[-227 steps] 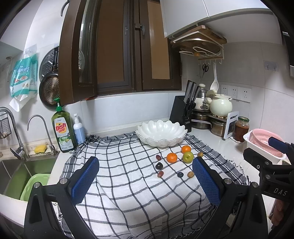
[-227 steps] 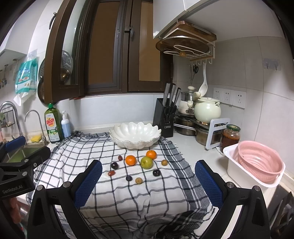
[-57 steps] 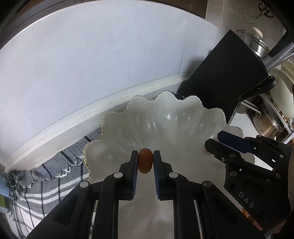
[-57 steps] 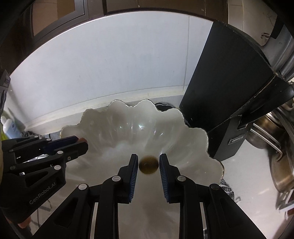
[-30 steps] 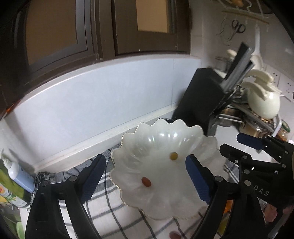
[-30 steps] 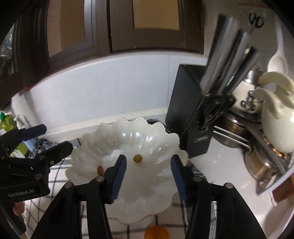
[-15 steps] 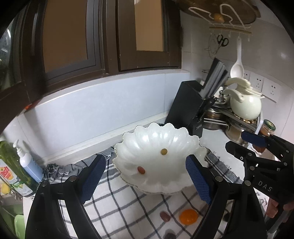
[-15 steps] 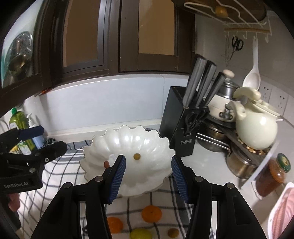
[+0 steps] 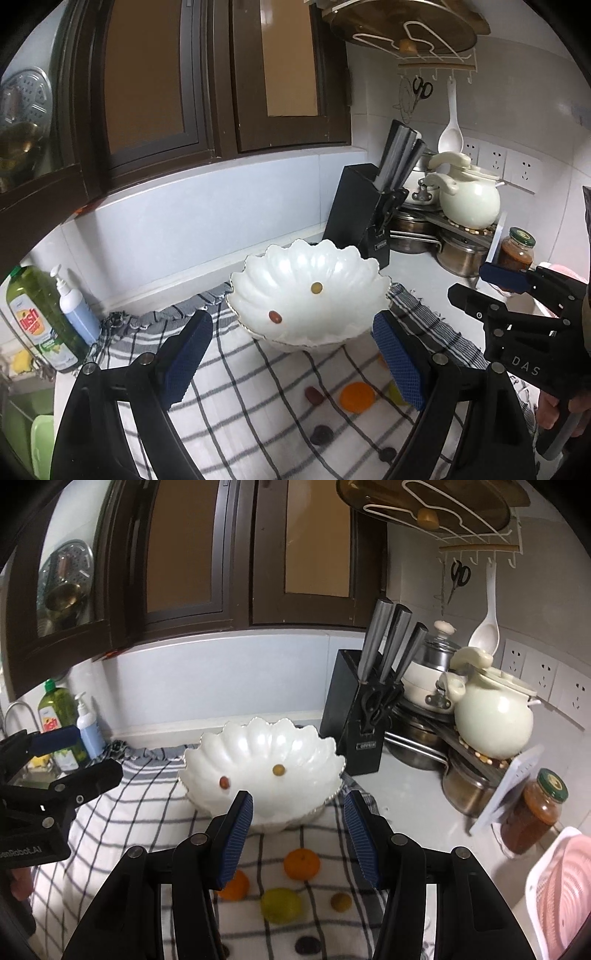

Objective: Organize fruits
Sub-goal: 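Withdraw both open tools from the bowl back over the cloth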

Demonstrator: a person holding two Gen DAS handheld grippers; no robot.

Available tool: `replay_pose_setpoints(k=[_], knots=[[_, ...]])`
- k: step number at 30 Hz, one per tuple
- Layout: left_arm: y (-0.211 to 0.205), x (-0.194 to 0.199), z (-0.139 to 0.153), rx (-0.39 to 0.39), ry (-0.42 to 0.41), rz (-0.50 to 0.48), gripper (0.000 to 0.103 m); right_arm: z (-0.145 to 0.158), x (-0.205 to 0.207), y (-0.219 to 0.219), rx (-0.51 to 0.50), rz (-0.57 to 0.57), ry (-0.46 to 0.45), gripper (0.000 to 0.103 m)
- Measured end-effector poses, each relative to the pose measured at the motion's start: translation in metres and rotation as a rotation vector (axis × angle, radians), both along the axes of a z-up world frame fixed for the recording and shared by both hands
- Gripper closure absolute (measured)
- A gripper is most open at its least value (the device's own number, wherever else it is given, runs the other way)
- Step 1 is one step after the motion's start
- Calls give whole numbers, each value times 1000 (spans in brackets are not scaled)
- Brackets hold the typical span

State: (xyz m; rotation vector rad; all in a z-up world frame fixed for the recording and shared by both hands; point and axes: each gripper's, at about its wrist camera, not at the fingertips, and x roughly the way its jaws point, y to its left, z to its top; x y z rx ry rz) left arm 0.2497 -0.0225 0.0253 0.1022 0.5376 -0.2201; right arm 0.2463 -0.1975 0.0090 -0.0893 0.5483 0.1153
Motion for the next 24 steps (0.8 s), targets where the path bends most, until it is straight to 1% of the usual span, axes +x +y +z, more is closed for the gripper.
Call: replay_pose_setpoints(k=[6, 11, 14, 18, 24], knots=[[-9, -23, -8, 12, 9, -2, 14, -9, -18, -11, 2, 13, 18, 50], [-18, -38, -18, 43, -7, 10, 14, -18, -31, -19, -11, 19, 28, 50], [-22, -47, -25, 42, -1, 3, 14, -23, -38, -22, -27, 23, 30, 50], [-25, -56, -37, 21, 10, -5, 14, -30, -49, -24, -45, 42, 24, 50], [-33, -69, -54, 43, 12, -2, 14, -45, -58, -26, -57, 77, 42, 50]])
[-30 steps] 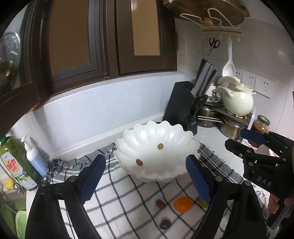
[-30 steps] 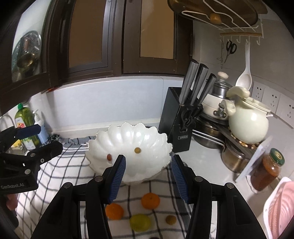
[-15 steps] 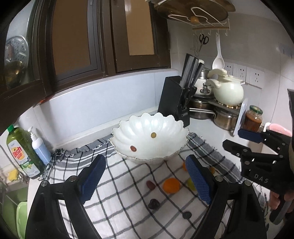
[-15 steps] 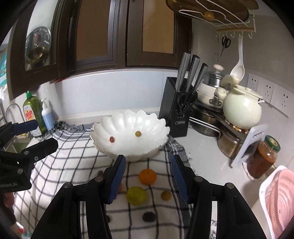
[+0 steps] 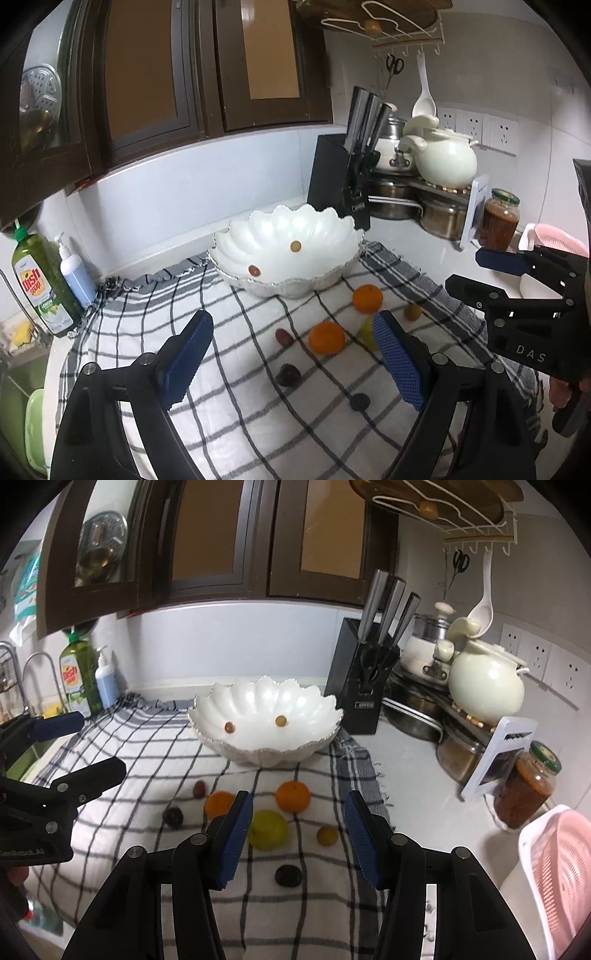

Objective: Organize fruits
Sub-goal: 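Withdraw both open tools from the bowl back over the cloth, then close the left tool on a dark purple plum while the right tool grasps another plum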

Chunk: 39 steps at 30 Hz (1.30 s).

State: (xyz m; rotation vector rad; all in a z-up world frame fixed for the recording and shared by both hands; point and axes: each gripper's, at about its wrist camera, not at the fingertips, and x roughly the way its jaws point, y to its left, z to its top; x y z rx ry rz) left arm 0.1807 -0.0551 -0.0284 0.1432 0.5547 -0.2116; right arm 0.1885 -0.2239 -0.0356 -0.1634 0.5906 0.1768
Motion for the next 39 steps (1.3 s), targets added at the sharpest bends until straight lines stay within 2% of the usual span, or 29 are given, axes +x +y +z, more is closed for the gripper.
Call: replay_pose_setpoints(k=[6, 12, 28, 35, 39], knots=[[-7, -8, -20, 25, 31, -18, 16, -19, -3, 1, -5, 26, 44, 50], [-16, -9, -38, 45, 65, -35, 23, -38, -2, -3, 4, 40, 90, 50], [-46, 0, -85, 93, 223, -85, 50, -85, 11, -13, 41, 53, 219, 50], [-52, 8, -101, 85, 286, -101, 63, -98, 20, -9, 48, 50, 252, 51], [-54, 11, -108, 84, 304, -104, 66, -103, 25, -10, 51, 40, 266, 51]])
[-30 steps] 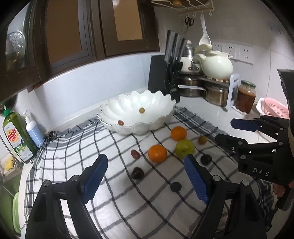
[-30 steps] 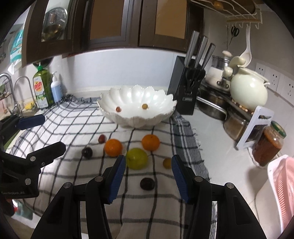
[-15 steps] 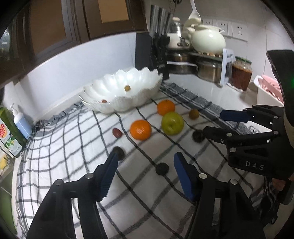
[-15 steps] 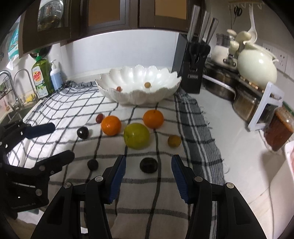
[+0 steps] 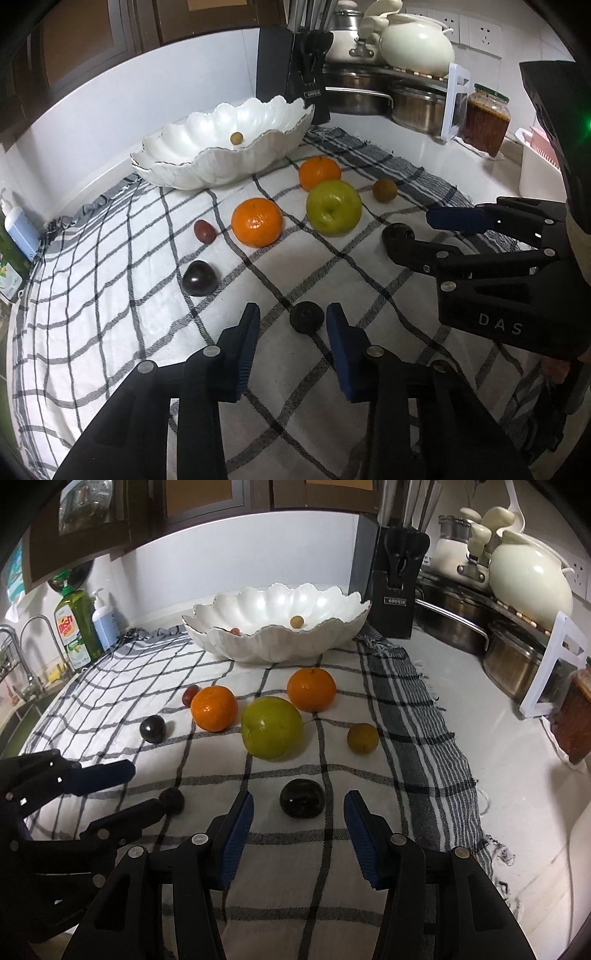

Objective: Organize fruits
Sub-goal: 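Close the left tool on a dark purple plum while the right tool grasps another plum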

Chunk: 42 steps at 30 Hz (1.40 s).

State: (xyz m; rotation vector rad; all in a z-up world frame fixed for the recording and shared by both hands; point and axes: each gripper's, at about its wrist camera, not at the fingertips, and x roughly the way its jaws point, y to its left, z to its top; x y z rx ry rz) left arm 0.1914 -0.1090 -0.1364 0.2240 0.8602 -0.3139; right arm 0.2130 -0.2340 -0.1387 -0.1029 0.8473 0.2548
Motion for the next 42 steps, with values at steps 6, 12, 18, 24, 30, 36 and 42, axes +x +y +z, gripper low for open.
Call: replay_pose_setpoints(k=[6, 12, 18, 24, 30, 36, 42], knots=[[-3, 4, -8, -2, 29, -14, 73, -5, 6, -2, 1, -6, 13, 53], [-4, 9, -13, -4, 44, -15, 76, -12, 11, -1, 8, -6, 40, 59], [-6, 12, -16, -8, 57, -22, 78, -16, 15, -1, 9, -12, 50, 69], [-6, 14, -17, -8, 54, -24, 81, -15, 14, 0, 8, -17, 45, 73], [-4, 14, -11, -19, 34, -17, 81, -10, 9, 0, 3, -16, 22, 73], [-1, 14, 0, -38, 5, -12, 81, 0, 6, 2, 5, -15, -3, 73], [4, 15, 13, -69, -35, 5, 81, 12, 2, 4, 8, -18, -33, 73]])
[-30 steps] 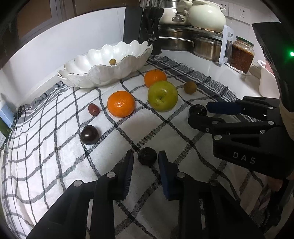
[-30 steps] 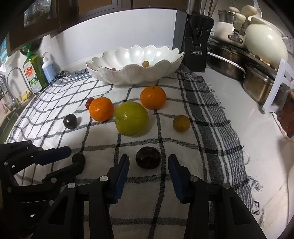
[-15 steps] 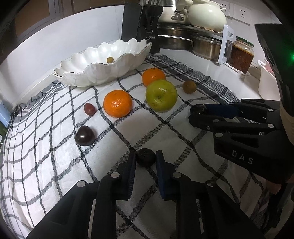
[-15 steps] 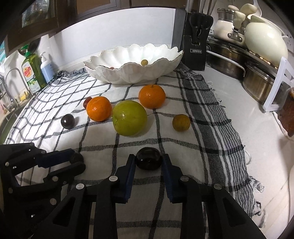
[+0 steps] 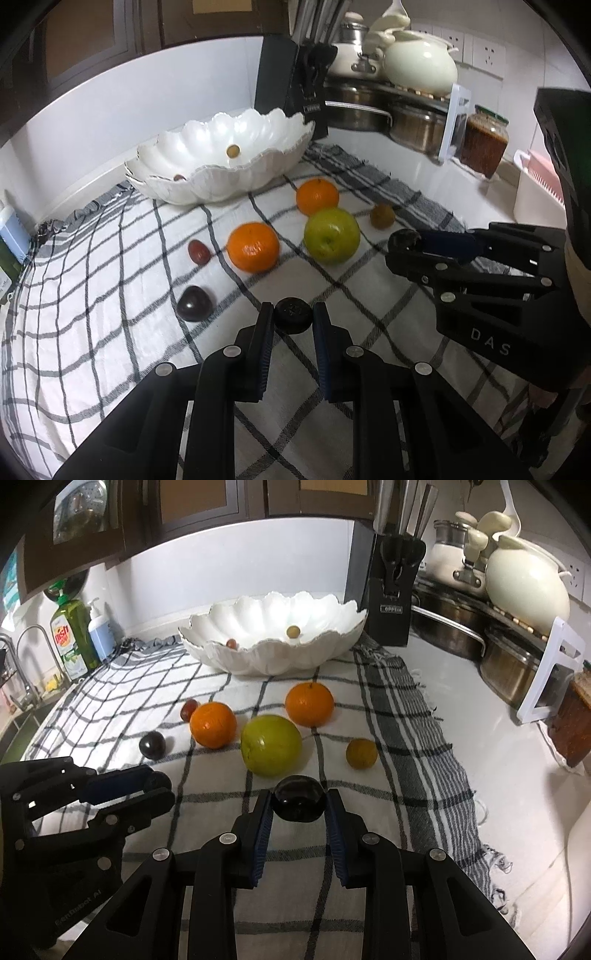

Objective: Organize fruits
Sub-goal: 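Release the plum from the left tool into the bowl while the right tool carries its plum over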

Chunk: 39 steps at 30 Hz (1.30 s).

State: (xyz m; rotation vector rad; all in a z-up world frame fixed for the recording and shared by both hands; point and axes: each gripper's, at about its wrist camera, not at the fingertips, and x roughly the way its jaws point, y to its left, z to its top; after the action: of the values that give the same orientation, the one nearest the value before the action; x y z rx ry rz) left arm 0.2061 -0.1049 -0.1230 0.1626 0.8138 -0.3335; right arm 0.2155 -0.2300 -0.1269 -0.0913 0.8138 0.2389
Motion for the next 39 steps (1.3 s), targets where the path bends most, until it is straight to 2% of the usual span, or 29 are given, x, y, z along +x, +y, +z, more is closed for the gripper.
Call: replay_pose_setpoints(k=[22, 39], knots=[[41, -3, 55, -87, -141, 33, 81, 56, -13, 24, 24, -43, -138, 73], [74, 12, 103, -95, -300, 52, 81, 103, -1, 54, 35, -72, -293, 73]])
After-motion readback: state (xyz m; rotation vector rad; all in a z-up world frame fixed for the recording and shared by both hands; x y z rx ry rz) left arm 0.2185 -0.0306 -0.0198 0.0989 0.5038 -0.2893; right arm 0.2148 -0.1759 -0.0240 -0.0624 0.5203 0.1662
